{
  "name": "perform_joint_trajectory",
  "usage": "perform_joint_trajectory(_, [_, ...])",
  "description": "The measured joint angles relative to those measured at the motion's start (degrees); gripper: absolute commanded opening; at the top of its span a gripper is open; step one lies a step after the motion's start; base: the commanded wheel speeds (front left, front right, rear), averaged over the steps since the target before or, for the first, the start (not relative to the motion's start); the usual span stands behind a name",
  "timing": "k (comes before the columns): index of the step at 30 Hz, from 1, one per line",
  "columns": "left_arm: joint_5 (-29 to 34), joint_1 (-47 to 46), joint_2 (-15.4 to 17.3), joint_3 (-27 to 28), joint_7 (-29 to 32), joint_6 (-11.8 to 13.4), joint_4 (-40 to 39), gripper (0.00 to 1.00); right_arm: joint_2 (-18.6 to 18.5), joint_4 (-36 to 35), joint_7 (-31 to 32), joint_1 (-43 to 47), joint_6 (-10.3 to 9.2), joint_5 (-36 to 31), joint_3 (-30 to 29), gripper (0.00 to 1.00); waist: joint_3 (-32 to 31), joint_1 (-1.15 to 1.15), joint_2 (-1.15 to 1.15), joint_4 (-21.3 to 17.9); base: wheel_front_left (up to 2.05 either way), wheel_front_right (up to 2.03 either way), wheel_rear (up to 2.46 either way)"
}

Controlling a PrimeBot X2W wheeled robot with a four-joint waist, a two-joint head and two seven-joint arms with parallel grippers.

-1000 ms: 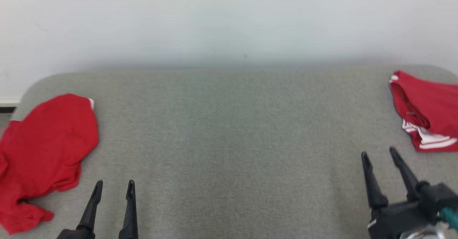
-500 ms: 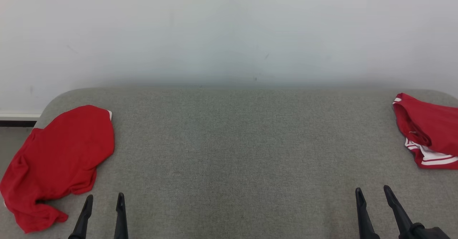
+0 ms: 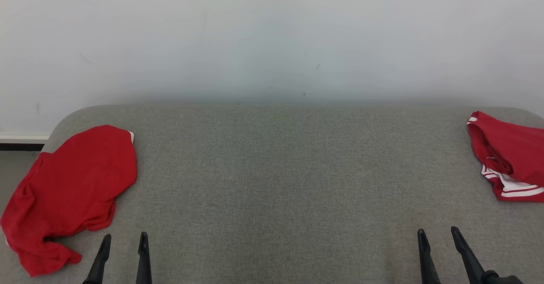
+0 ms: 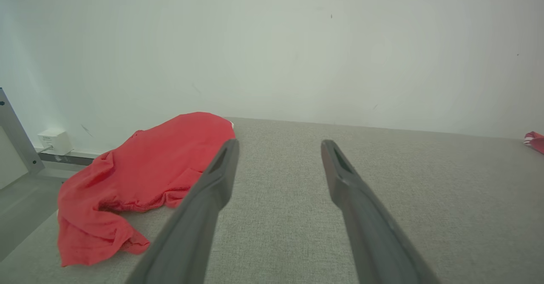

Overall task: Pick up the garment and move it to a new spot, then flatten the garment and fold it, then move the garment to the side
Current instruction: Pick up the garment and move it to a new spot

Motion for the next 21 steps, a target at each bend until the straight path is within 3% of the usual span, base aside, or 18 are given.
perform_joint_trajectory(11, [0.4, -0.4, 0.0, 1.3, 0.0, 0.0, 0.3, 1.00, 0.2, 1.1, 0.0, -0.1, 0.00, 0.4, 0.9, 1.00, 0.5, 0.00, 0.00, 2.7, 0.00, 0.00, 0.00])
perform_joint_trajectory(21, [0.7, -0.4, 0.8, 2.5, 0.0, 0.0, 0.5, 1.00, 0.7, 2.6, 0.0, -0.7, 0.00, 0.9, 1.2, 1.00, 0.9, 0.00, 0.00, 9.8, 0.00, 0.00, 0.00])
